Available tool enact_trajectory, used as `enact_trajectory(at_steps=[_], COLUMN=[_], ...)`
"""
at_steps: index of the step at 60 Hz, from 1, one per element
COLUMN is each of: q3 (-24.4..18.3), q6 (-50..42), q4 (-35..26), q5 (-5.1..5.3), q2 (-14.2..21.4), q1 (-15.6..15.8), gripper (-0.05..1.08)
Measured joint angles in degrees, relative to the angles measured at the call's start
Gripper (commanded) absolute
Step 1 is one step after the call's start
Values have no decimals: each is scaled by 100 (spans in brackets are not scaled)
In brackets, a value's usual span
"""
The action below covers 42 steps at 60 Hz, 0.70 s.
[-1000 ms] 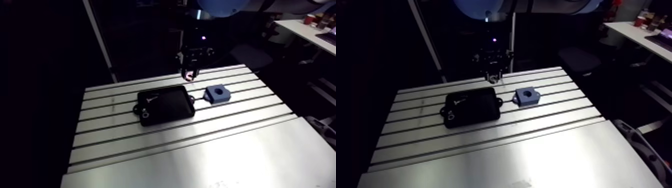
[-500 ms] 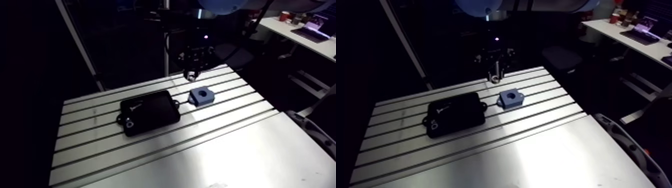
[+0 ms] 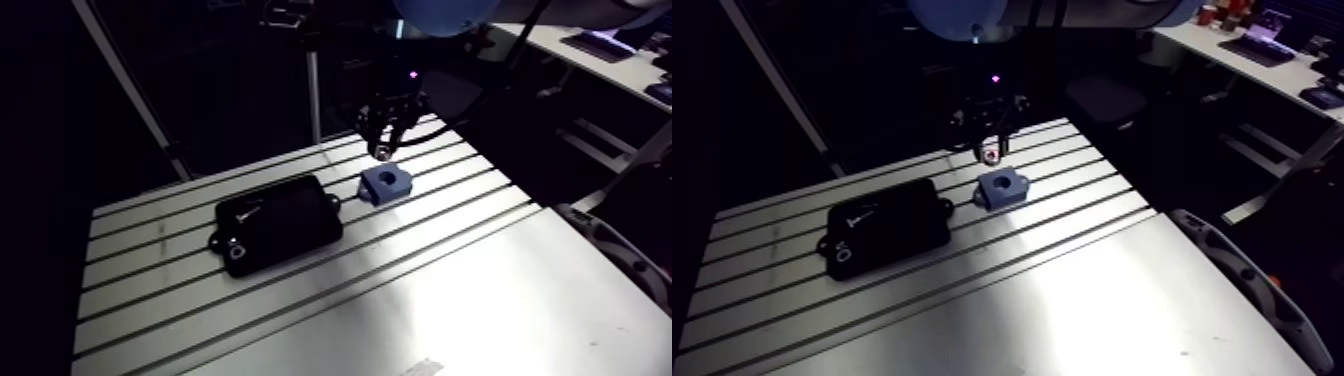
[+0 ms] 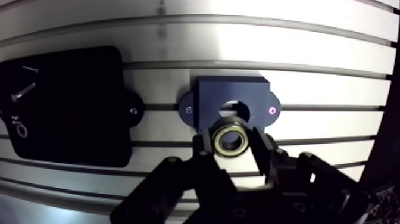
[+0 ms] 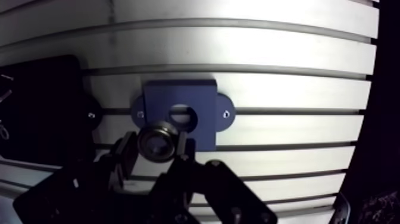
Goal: Pick up the bearing and press it into the housing until flush.
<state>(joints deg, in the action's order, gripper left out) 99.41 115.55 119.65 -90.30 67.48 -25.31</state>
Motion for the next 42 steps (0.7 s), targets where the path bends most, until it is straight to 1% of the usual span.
enact_trajectory(at_steps=[21, 42], q3=[31, 50], q6=[38, 29], q4=[192, 235], q5=[12, -4], q2=[-167, -324], q1=[-71, -72], gripper=[75, 75])
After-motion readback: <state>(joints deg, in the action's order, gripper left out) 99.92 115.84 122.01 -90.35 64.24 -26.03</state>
